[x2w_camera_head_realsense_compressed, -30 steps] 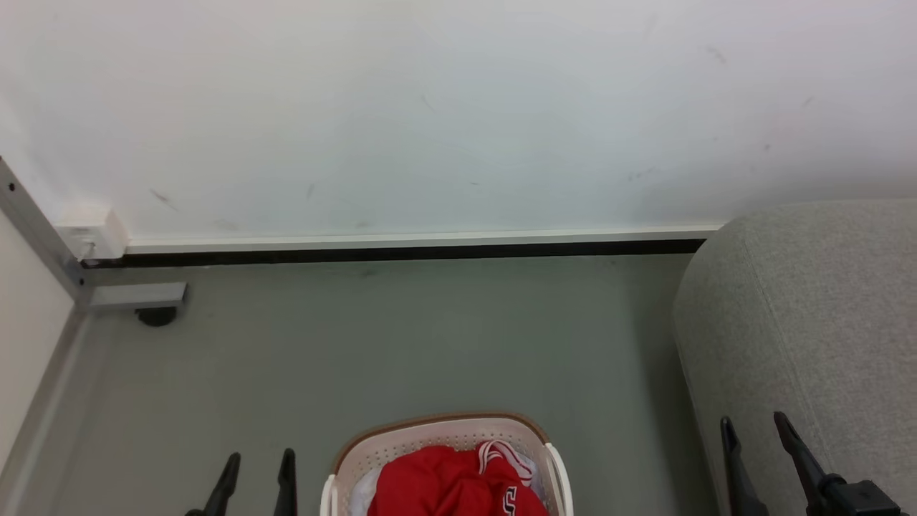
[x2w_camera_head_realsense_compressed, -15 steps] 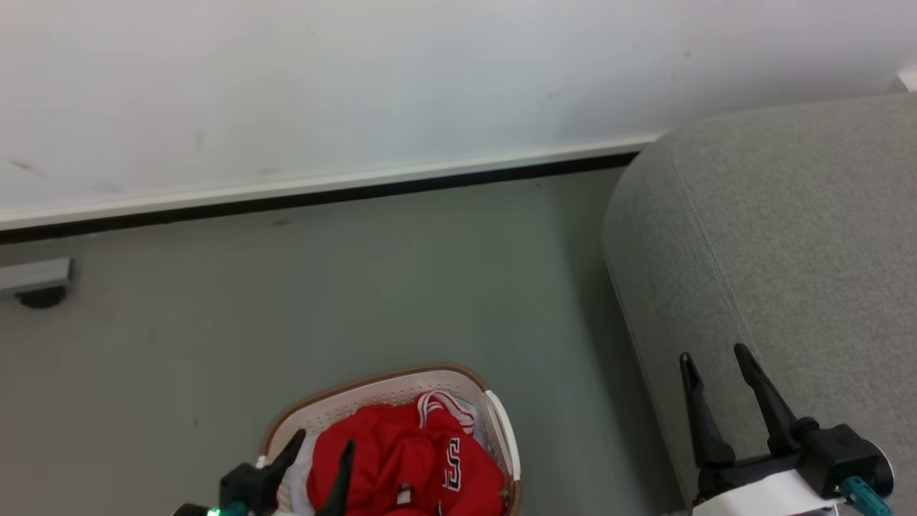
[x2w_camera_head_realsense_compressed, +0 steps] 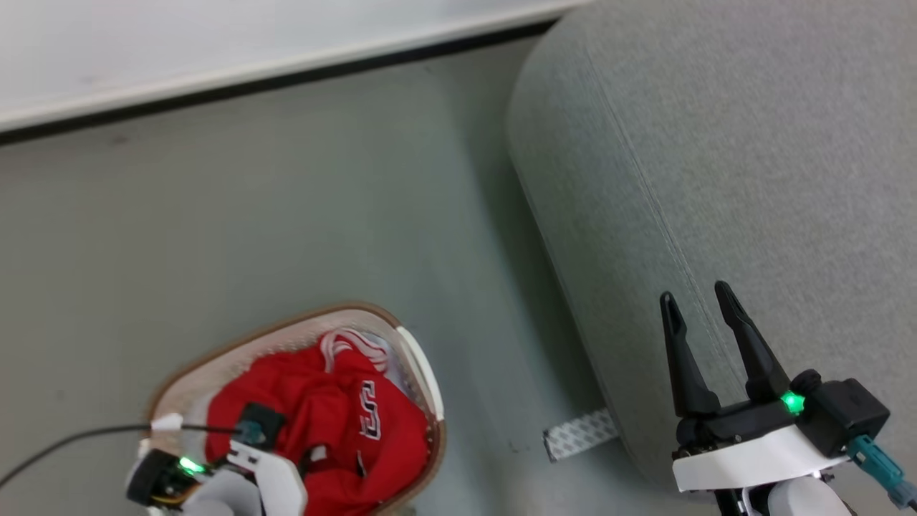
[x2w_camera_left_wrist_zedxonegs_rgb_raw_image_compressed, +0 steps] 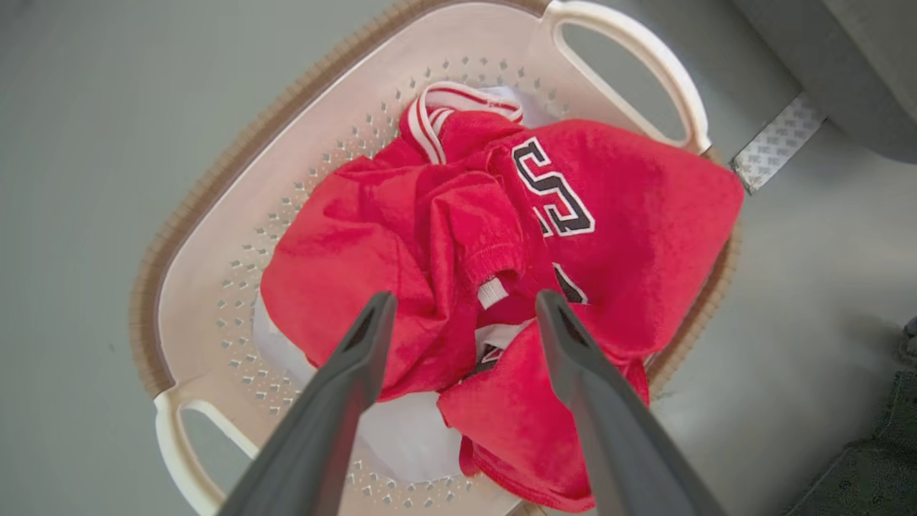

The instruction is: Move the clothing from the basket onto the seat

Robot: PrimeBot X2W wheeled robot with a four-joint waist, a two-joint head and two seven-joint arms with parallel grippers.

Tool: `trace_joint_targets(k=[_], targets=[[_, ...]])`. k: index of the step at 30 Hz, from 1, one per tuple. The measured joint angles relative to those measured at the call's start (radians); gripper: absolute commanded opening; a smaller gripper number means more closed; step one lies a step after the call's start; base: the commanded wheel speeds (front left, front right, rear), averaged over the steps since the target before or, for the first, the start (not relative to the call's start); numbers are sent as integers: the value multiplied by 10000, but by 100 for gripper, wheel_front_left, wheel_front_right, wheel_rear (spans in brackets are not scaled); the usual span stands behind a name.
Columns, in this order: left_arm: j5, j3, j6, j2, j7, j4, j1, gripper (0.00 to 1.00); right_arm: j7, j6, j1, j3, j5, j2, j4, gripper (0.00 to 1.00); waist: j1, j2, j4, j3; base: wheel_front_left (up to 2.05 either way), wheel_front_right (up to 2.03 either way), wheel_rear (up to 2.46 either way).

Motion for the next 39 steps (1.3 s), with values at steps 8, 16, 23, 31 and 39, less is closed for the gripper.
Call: trace_joint_targets(k=[8, 16, 23, 31, 39], targets=[[527, -121, 663, 918, 972, 719, -852, 100, 0, 2, -309, 297, 702, 4, -353, 100, -1, 0, -799, 1249, 0, 0, 0], [794, -267, 892, 1551, 1503, 763, -1577, 100, 0, 0, -724, 407, 1350, 0, -734, 100, 0, 0, -1240, 2381, 0, 0, 0], [752, -336, 830, 1668, 1191, 602, -1966, 0, 0, 0, -872, 485, 1517, 4, -851, 100, -1, 0, -1374, 3230, 0, 0, 0], [-207, 13, 621, 796, 15, 671, -1965, 0, 0, 2, -933, 159, 1267, 10, -640, 100, -2, 0, -984, 2747, 0, 0, 0], [-1150, 213, 564, -430, -1229, 397, -1417, 0, 0, 2, -584, -311, 518, 19, -341, 100, -2, 0, -145, 1400, 0, 0, 0]])
